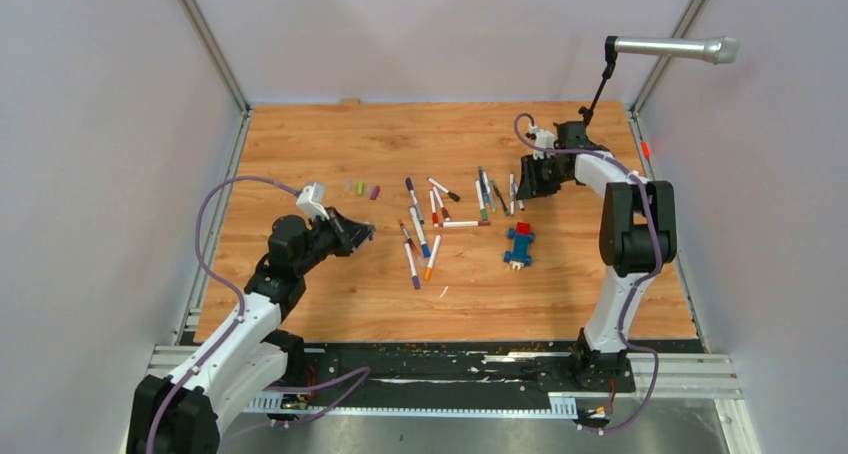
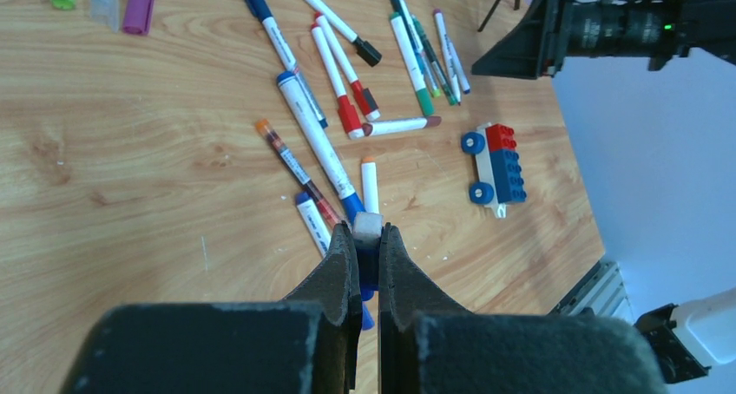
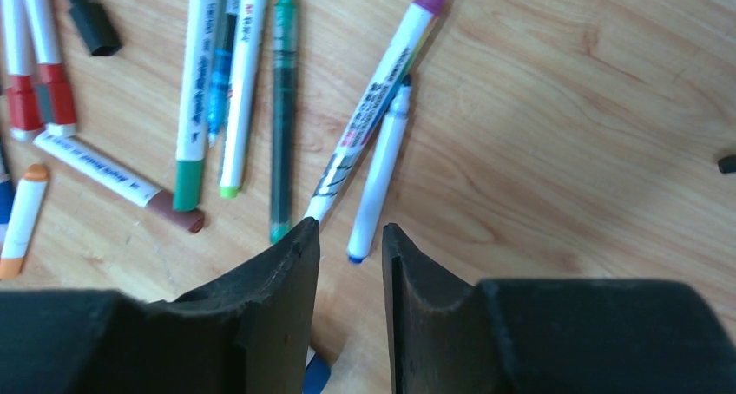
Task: Open the pen caps
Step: Place the pen at the center of the board, then place the pen cap at the center of the board.
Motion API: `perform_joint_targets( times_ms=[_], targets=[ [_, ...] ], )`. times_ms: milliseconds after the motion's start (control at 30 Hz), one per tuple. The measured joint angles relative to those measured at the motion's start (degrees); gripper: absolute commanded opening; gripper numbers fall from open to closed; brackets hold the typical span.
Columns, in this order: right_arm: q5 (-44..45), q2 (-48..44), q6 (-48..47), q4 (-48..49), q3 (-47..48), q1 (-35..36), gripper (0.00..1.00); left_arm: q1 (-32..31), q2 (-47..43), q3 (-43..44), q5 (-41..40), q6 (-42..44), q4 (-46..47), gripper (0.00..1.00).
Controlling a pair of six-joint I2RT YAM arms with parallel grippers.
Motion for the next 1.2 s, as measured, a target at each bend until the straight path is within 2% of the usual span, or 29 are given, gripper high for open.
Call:
perform_joint_targets(
  times_ms=[167, 300, 500, 667, 967, 1200],
  targets=[
    [-2.75, -7.39, -1.22, -0.02, -3.87, 0.0, 0.39, 0.0, 3.39, 1.09, 0.46, 0.0, -1.68, 0.0],
    [-6.71, -15.06, -3.32, 0.0, -7.26, 0.0, 0.42, 0.04, 8.46, 5.57, 0.59, 0.7, -5.62, 0.0],
    [-14.03, -27.04, -6.71, 0.52, -13.7, 0.0, 0.49, 0.11, 20.98, 18.4, -1.29, 5.97, -15.13, 0.0],
    [-19.23, -34.47, -7.98, 1.55, -19.63, 0.0, 0.54, 0.11, 37.11, 33.62, -5.05, 12.59, -25.22, 0.02],
    [-23.04, -39.69, -9.31, 3.17, -23.45, -0.24, 0.57, 0.09, 59.28, 52.92, -9.73, 19.61, -36.46, 0.05],
    [-24.04, -39.69, -9.33, 3.72, -23.5, -0.81, 0.57, -0.83, 67.34, 62.12, -11.34, 21.35, -40.89, 0.11]
  ],
)
